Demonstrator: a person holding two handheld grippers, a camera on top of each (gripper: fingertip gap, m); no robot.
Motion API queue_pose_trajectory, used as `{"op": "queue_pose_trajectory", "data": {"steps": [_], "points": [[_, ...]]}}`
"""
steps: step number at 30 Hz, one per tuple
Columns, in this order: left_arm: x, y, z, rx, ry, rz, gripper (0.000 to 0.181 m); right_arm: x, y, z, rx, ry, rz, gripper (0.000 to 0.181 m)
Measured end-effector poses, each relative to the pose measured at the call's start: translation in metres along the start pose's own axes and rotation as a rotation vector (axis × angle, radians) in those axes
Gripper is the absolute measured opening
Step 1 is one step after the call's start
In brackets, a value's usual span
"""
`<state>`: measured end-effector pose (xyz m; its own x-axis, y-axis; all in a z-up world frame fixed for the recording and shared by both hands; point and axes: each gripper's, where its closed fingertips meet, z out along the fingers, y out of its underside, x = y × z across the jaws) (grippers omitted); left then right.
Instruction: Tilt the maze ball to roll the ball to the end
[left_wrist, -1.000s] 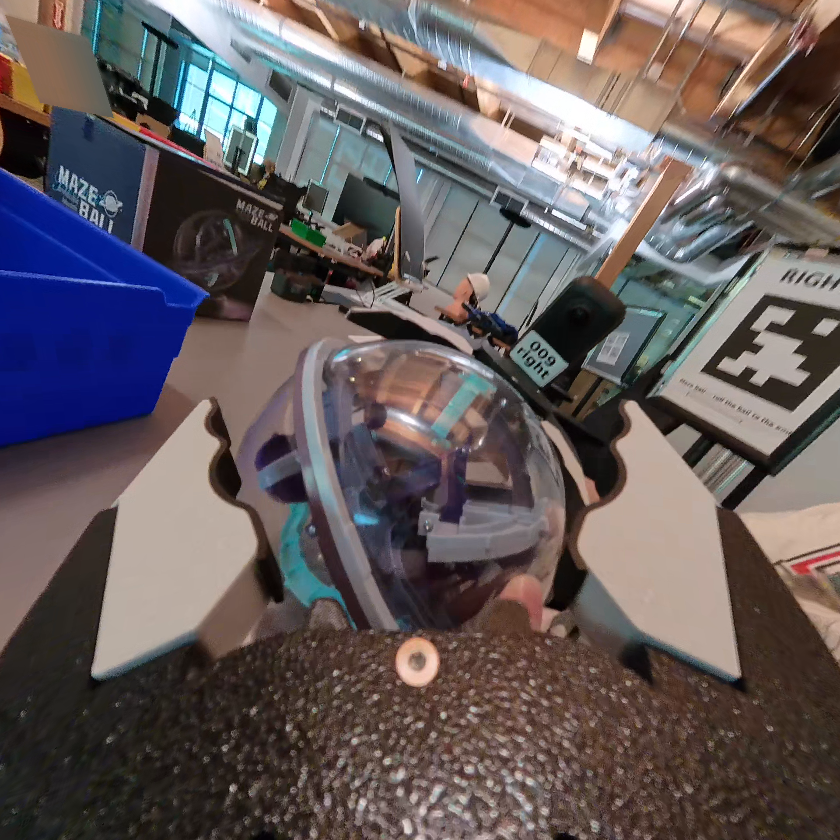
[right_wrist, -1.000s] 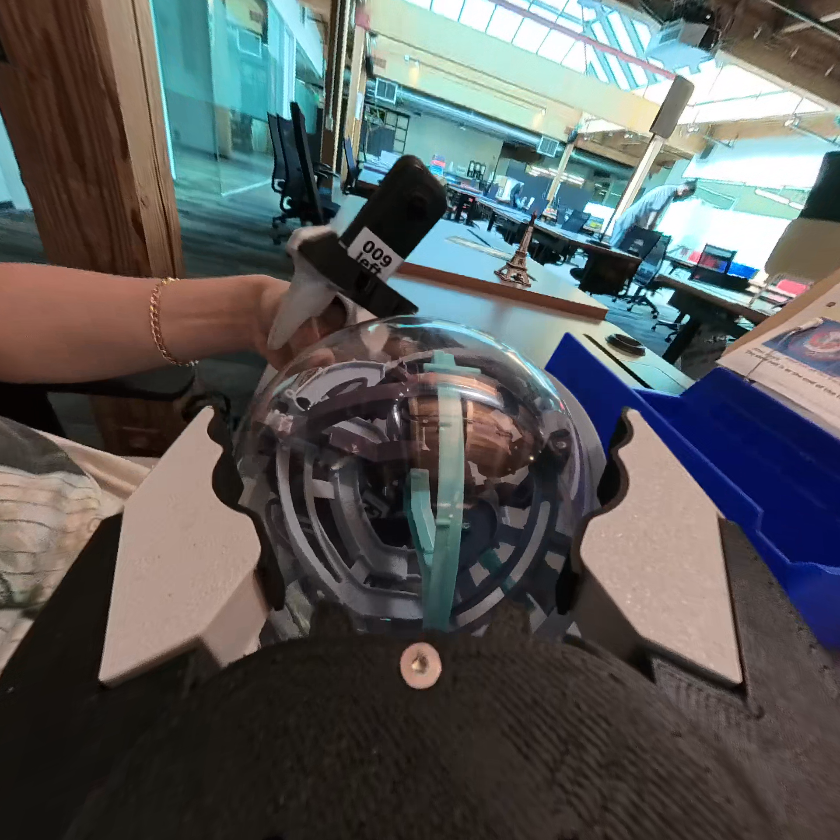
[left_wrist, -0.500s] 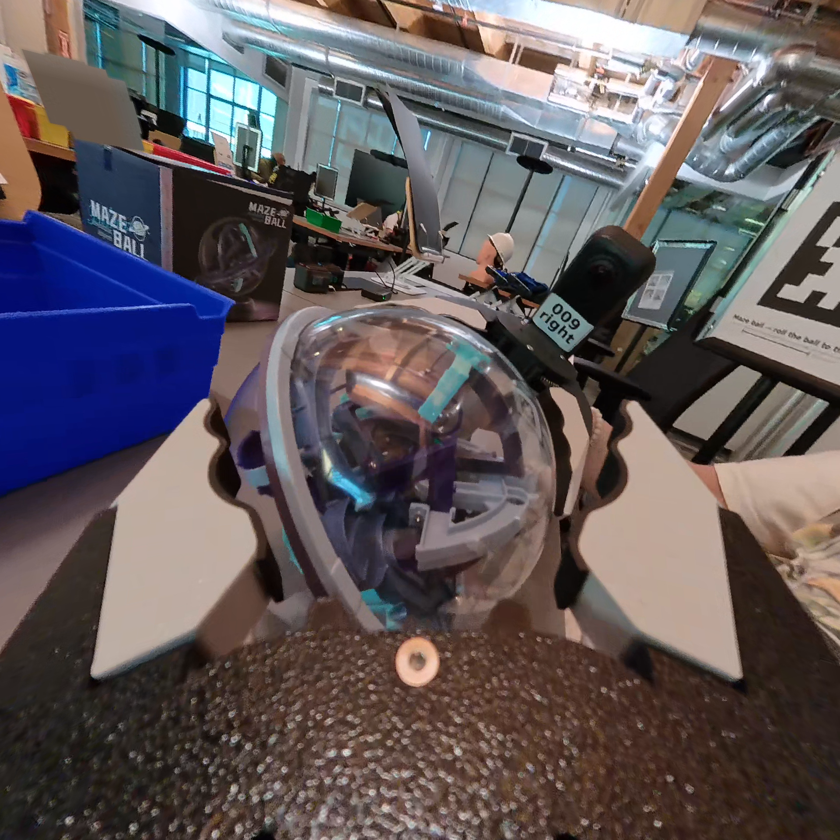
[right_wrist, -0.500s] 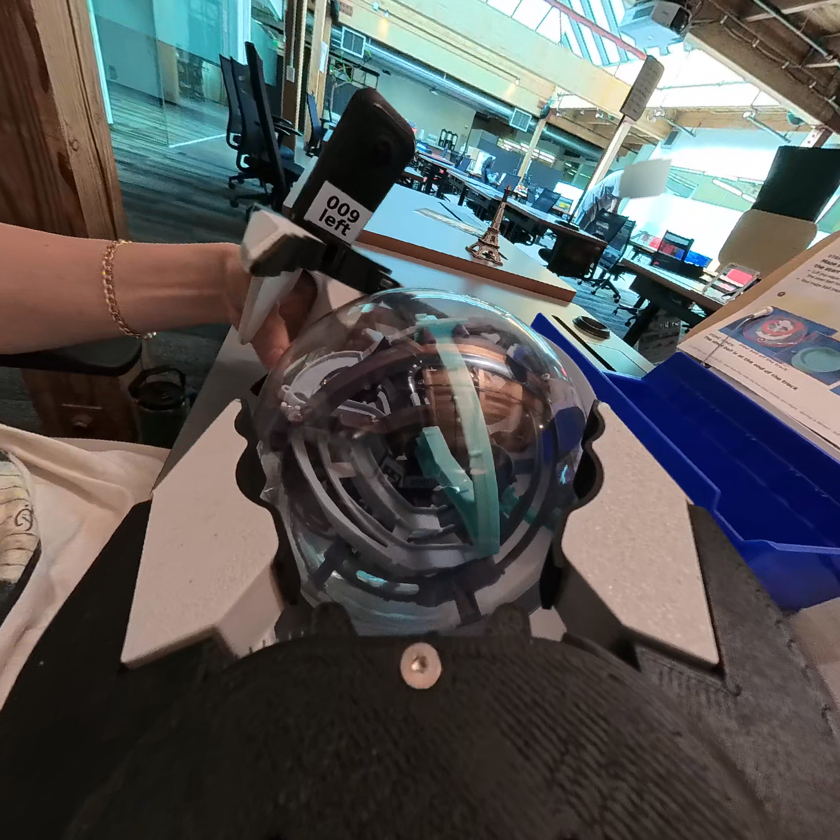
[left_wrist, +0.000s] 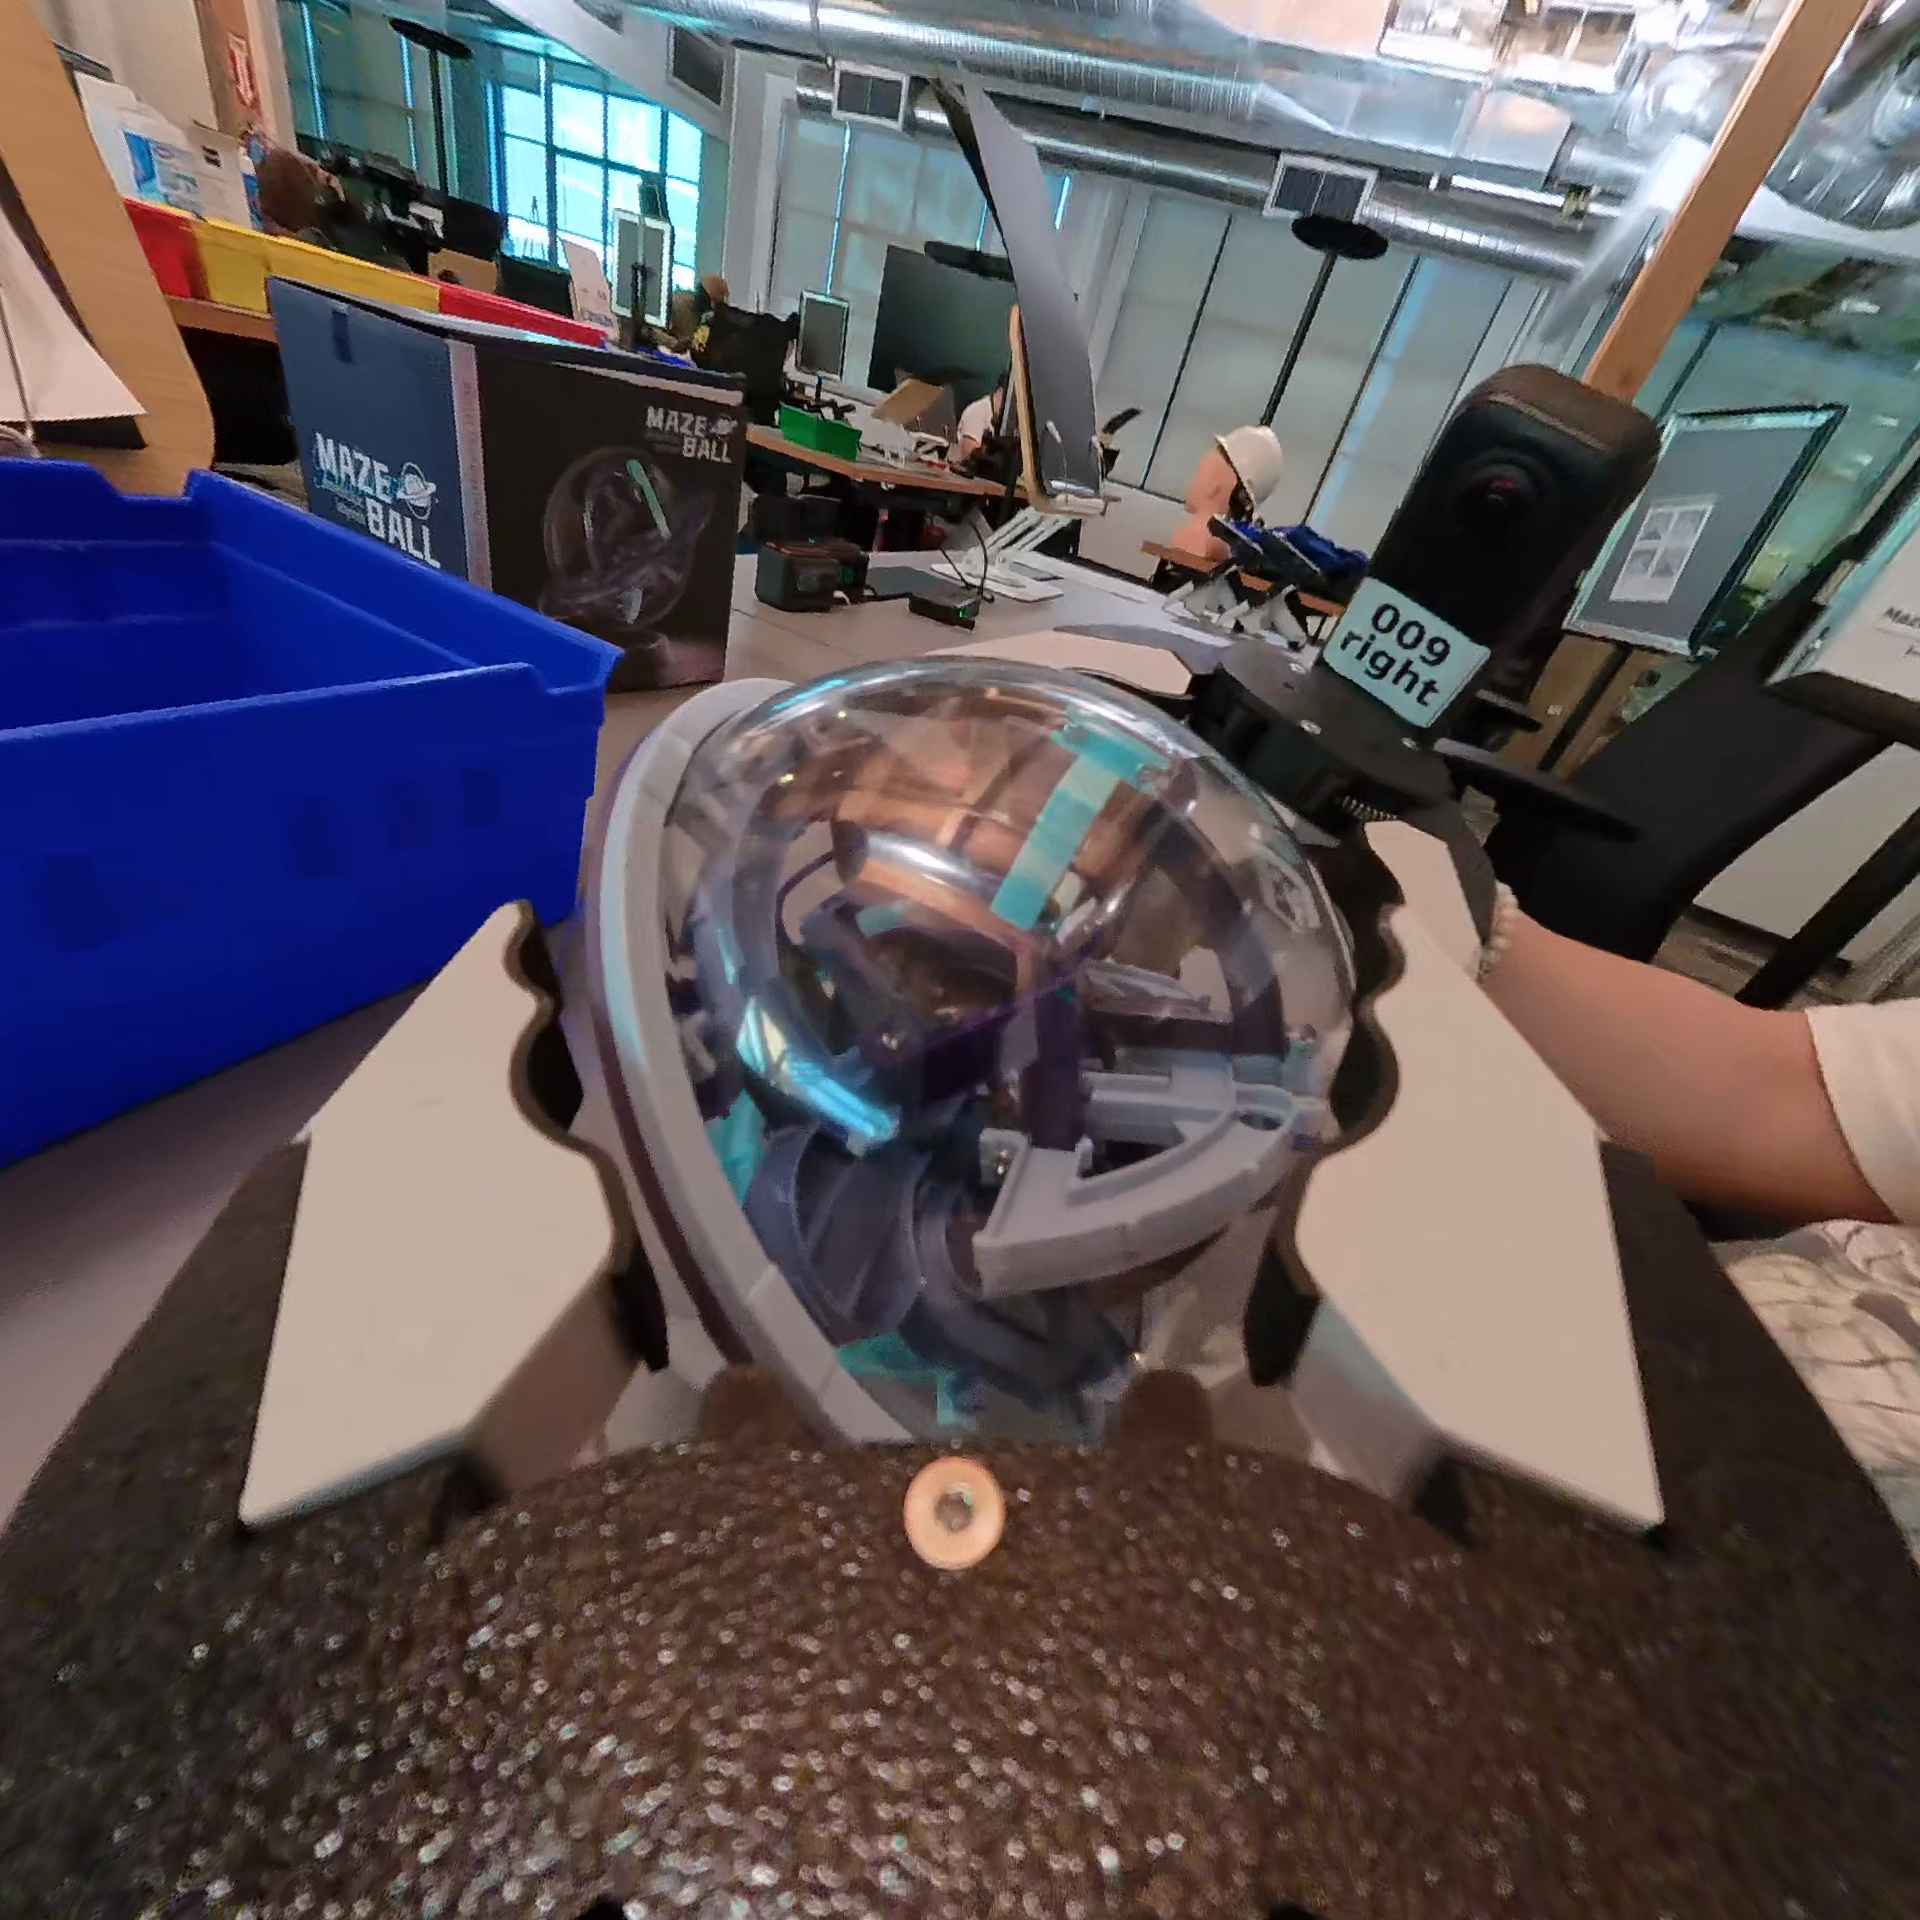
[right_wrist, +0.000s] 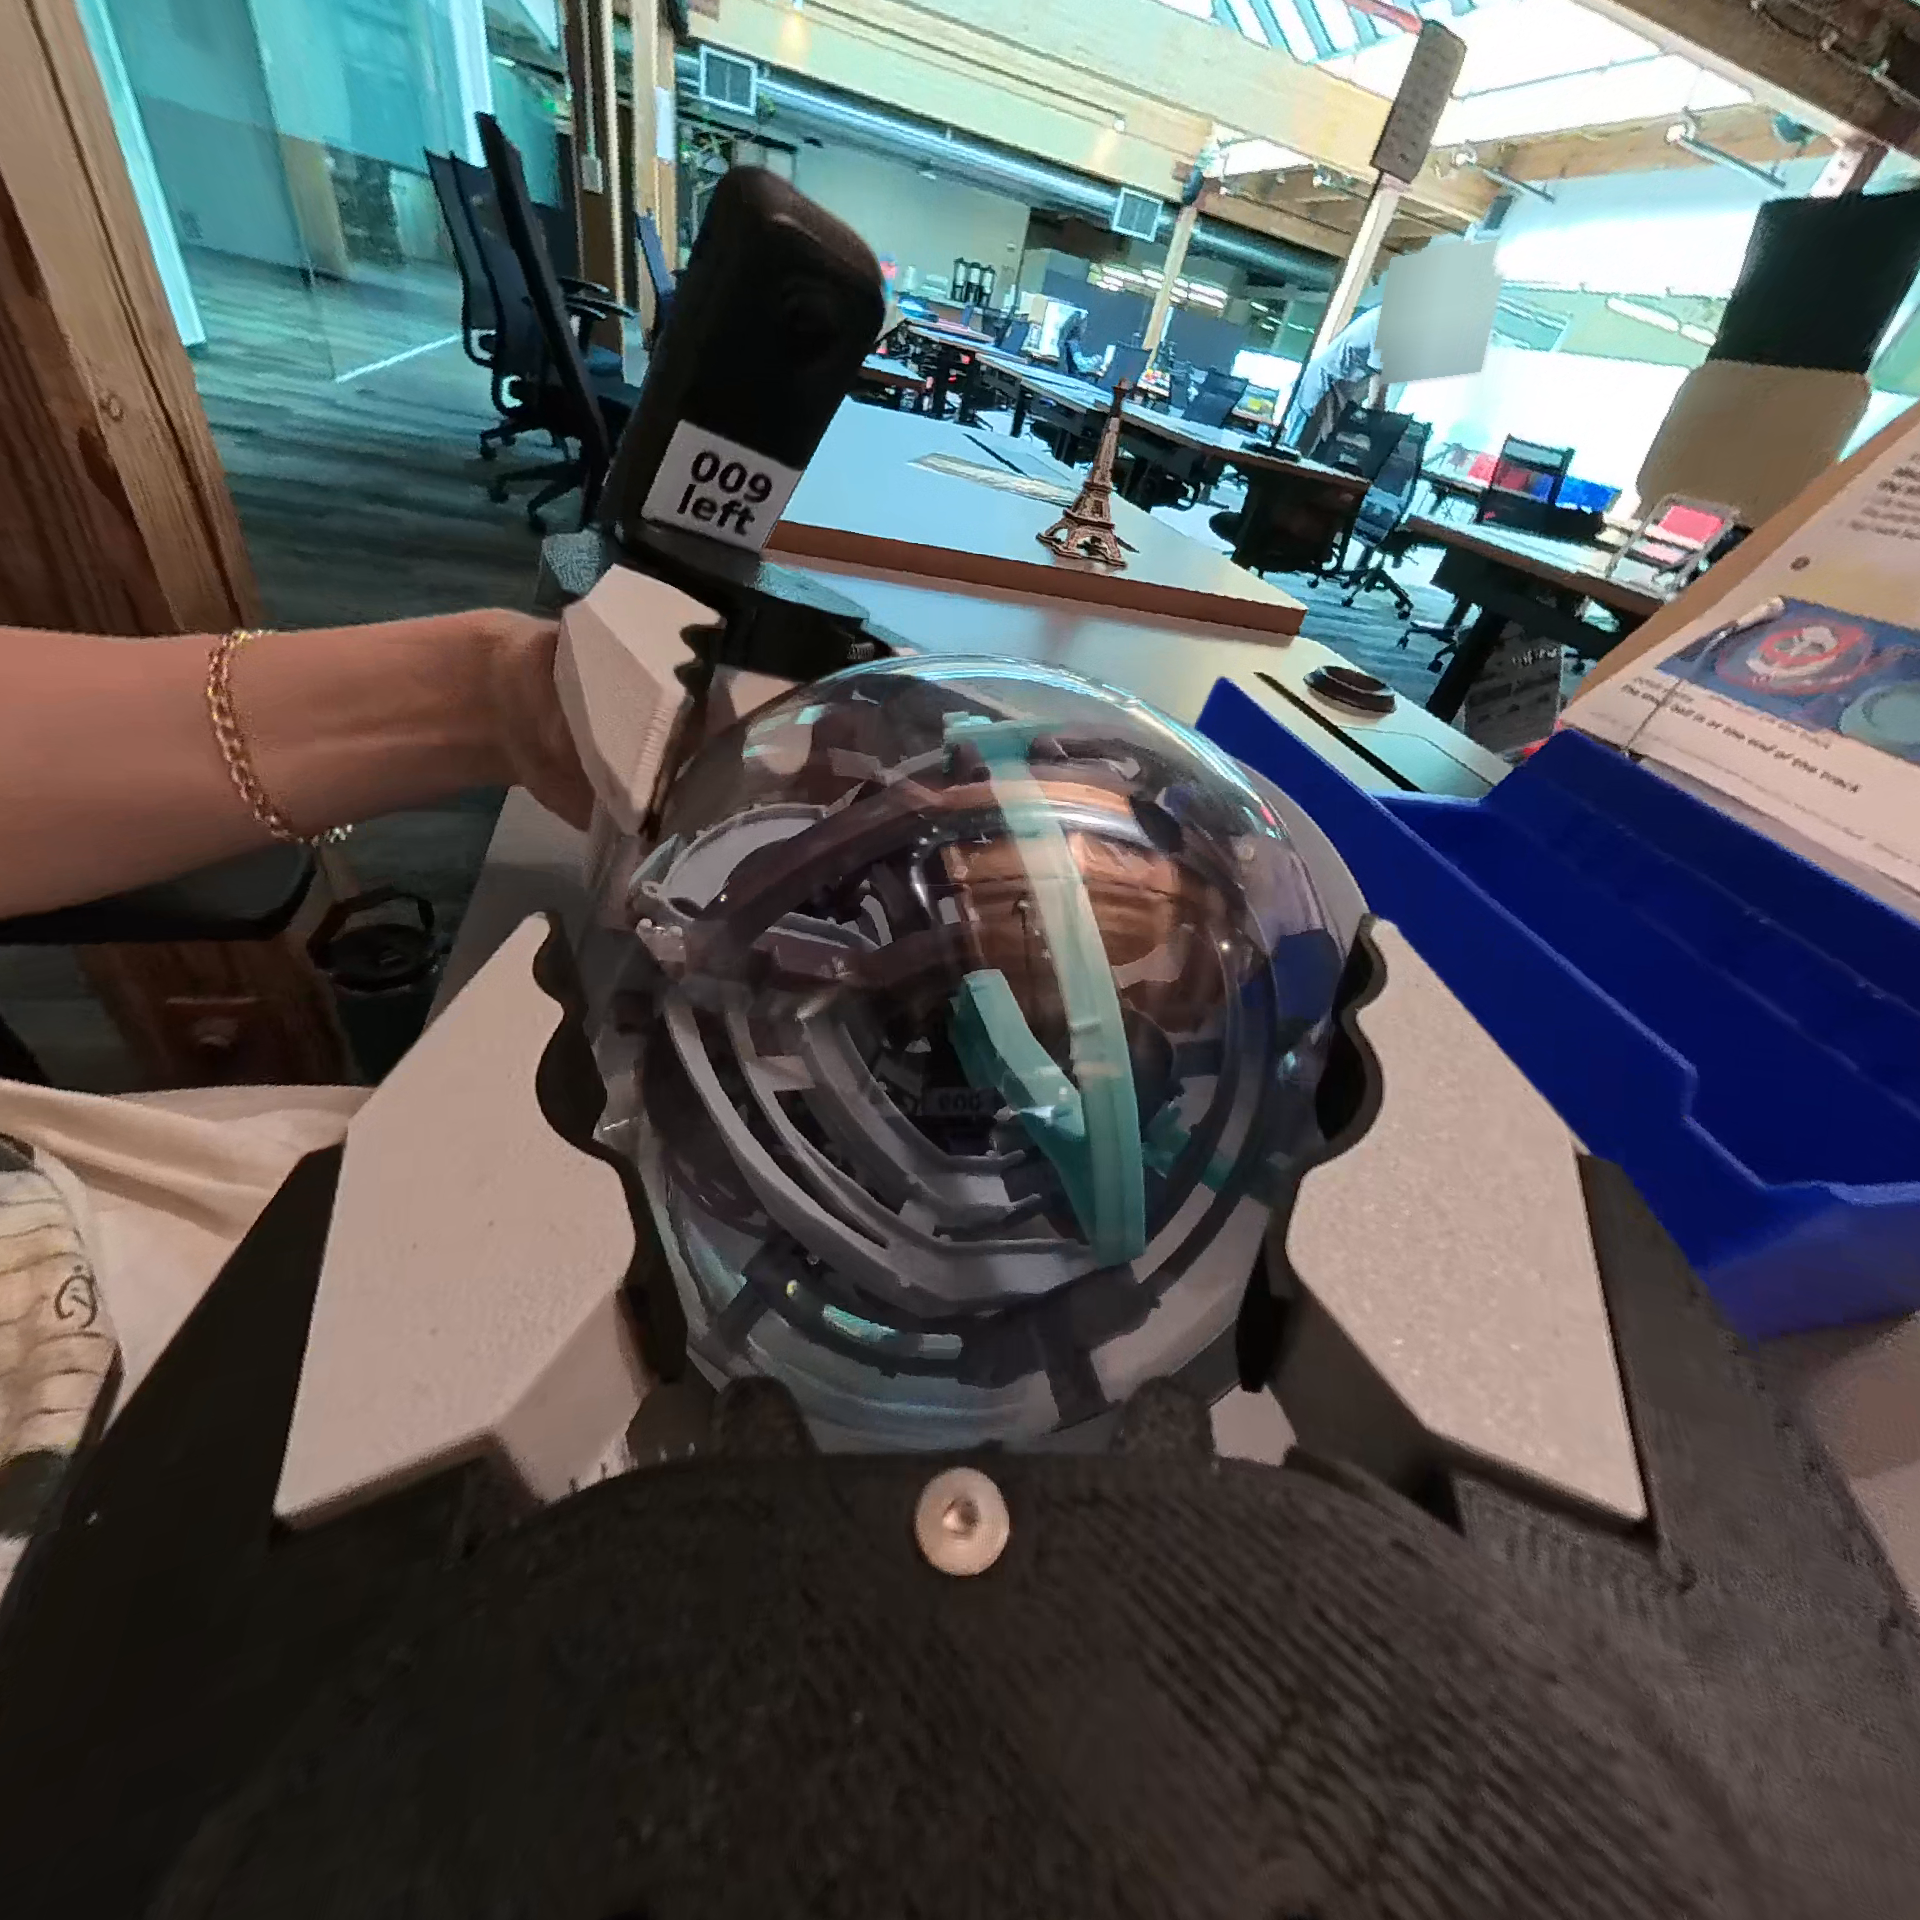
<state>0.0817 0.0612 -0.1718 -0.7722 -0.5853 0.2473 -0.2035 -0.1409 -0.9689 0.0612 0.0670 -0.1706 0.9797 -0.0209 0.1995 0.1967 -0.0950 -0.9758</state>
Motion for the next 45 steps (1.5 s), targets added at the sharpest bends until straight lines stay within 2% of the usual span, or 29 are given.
{"op": "queue_pose_trajectory", "data": {"steps": [1,8,11,15,18,20,25,29,33,37,41,45], "points": [[-0.001,-0.001,0.001,0.005,-0.002,-0.007,0.144,0.002,0.001,0.000,-0.004,0.006,0.019,0.139],[-0.009,-0.006,0.003,-0.025,-0.043,-0.070,0.136,0.012,0.002,0.000,-0.002,0.034,0.132,0.140],[-0.011,-0.005,0.005,-0.050,-0.054,-0.187,0.134,0.013,0.002,-0.001,-0.016,0.025,0.225,0.139],[-0.006,0.001,0.006,-0.137,-0.045,-0.412,0.133,0.008,0.005,-0.006,-0.121,0.012,0.494,0.140],[0.006,0.008,0.006,-0.193,0.004,-0.468,0.133,0.000,0.003,-0.010,-0.171,-0.019,0.474,0.138],[0.011,0.011,0.006,-0.230,0.017,-0.490,0.133,-0.005,-0.005,-0.012,-0.147,-0.050,0.380,0.137],[0.011,0.012,0.006,-0.236,0.020,-0.509,0.132,-0.023,-0.008,-0.013,-0.140,-0.099,-0.033,0.142],[0.007,0.010,0.003,-0.206,0.020,-0.495,0.133,-0.027,-0.009,-0.009,-0.114,-0.111,-0.126,0.135],[0.008,0.011,0.003,-0.188,0.048,-0.387,0.140,-0.021,-0.007,-0.008,-0.127,-0.084,-0.088,0.135],[0.016,0.022,0.005,-0.231,0.072,-0.189,0.157,-0.009,-0.004,-0.013,-0.109,-0.091,0.124,0.134],[0.017,0.022,0.000,-0.231,0.102,-0.151,0.155,-0.003,0.001,-0.016,-0.077,-0.128,0.318,0.134],[0.015,0.022,-0.004,-0.229,0.117,-0.187,0.155,-0.004,-0.002,-0.011,-0.080,-0.104,0.309,0.132]]}}
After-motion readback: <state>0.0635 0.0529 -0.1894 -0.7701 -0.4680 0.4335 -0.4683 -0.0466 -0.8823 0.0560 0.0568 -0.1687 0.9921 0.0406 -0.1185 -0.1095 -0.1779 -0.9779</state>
